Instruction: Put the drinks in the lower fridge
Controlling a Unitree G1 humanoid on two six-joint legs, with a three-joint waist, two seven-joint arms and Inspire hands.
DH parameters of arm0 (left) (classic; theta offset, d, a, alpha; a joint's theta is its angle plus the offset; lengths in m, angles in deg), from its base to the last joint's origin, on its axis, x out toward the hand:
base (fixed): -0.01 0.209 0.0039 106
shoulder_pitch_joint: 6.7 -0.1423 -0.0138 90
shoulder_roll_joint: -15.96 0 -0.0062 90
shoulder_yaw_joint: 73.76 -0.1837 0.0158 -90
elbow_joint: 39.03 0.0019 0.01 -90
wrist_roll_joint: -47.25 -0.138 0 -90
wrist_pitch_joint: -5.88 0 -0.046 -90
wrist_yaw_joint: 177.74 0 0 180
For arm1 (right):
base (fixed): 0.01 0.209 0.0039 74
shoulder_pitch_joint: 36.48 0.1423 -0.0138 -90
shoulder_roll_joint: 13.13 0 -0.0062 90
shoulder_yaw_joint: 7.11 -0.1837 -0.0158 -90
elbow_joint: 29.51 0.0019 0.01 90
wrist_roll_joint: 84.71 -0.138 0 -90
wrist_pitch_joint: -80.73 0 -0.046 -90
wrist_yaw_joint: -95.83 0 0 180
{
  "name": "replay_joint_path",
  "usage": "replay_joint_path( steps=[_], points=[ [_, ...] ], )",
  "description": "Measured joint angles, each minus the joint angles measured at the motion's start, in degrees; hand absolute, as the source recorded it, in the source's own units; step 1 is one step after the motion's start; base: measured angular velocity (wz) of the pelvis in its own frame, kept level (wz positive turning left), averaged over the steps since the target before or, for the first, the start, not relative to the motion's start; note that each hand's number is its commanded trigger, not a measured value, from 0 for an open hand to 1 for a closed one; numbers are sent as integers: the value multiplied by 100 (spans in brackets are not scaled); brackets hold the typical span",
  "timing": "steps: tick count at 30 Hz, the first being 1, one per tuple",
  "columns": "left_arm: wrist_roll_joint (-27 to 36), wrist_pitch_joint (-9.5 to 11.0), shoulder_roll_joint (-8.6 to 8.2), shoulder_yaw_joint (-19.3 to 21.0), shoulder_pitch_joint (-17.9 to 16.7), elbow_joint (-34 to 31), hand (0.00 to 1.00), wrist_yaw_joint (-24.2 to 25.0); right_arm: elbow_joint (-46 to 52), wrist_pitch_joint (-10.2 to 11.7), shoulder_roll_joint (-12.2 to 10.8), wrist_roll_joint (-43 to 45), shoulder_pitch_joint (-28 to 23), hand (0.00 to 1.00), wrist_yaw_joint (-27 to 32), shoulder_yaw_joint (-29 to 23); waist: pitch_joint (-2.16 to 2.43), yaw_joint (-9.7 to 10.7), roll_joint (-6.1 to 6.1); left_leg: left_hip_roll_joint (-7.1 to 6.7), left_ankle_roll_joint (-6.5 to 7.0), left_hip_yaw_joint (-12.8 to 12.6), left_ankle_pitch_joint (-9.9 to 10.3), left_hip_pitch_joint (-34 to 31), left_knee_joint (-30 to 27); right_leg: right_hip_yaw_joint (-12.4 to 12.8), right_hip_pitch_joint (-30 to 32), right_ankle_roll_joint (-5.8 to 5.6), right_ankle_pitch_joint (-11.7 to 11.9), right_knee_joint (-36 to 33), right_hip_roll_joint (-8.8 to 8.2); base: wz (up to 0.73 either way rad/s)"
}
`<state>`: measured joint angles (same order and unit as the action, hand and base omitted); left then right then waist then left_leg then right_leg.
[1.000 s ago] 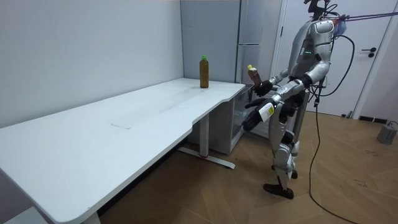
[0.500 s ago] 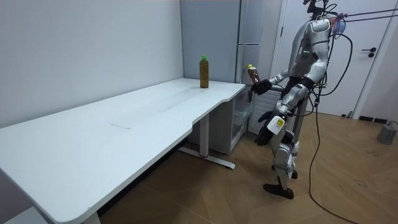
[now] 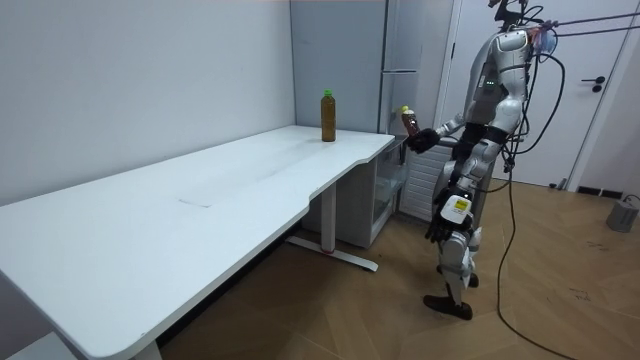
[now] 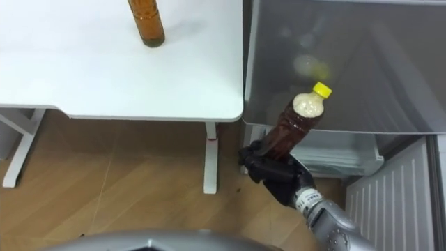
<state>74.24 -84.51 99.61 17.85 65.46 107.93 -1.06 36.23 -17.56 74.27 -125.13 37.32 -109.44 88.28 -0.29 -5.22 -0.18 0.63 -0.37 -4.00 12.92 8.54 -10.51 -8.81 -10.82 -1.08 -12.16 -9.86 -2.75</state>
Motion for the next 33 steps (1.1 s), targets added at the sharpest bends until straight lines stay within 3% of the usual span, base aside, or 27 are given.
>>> replay_joint_path(
  steps=[7,11,19,26,33],
  points=[
    [-428,-2,-16,33,32,45,0,185,10,6,4,-83,42,100,321,-312,14,69,-34,2,0,-3,0,6,-10,6,-6,0,2,-2,1,0],
    [-698,-2,-23,38,13,52,0,272,10,22,2,-722,49,100,635,-348,-16,72,-48,5,0,-7,0,27,-2,13,6,1,2,-2,4,0],
    [-930,-4,-27,43,-178,44,0,273,10,28,-14,-1591,114,100,1191,-491,-6,163,-55,7,0,-59,0,-17,7,89,82,1,2,-6,11,-2],
    [-1147,-10,-30,39,-234,33,0,283,9,310,-17,-2507,182,100,1519,-528,-9,173,-60,14,0,-90,0,-15,7,123,81,1,2,1,20,-3],
    [-1147,-95,-30,31,-236,37,0,300,-30,418,-19,-3346,225,100,1600,-522,-8,168,-154,17,-2,-67,1,-25,3,85,98,2,-1,23,22,1]
  ],
)
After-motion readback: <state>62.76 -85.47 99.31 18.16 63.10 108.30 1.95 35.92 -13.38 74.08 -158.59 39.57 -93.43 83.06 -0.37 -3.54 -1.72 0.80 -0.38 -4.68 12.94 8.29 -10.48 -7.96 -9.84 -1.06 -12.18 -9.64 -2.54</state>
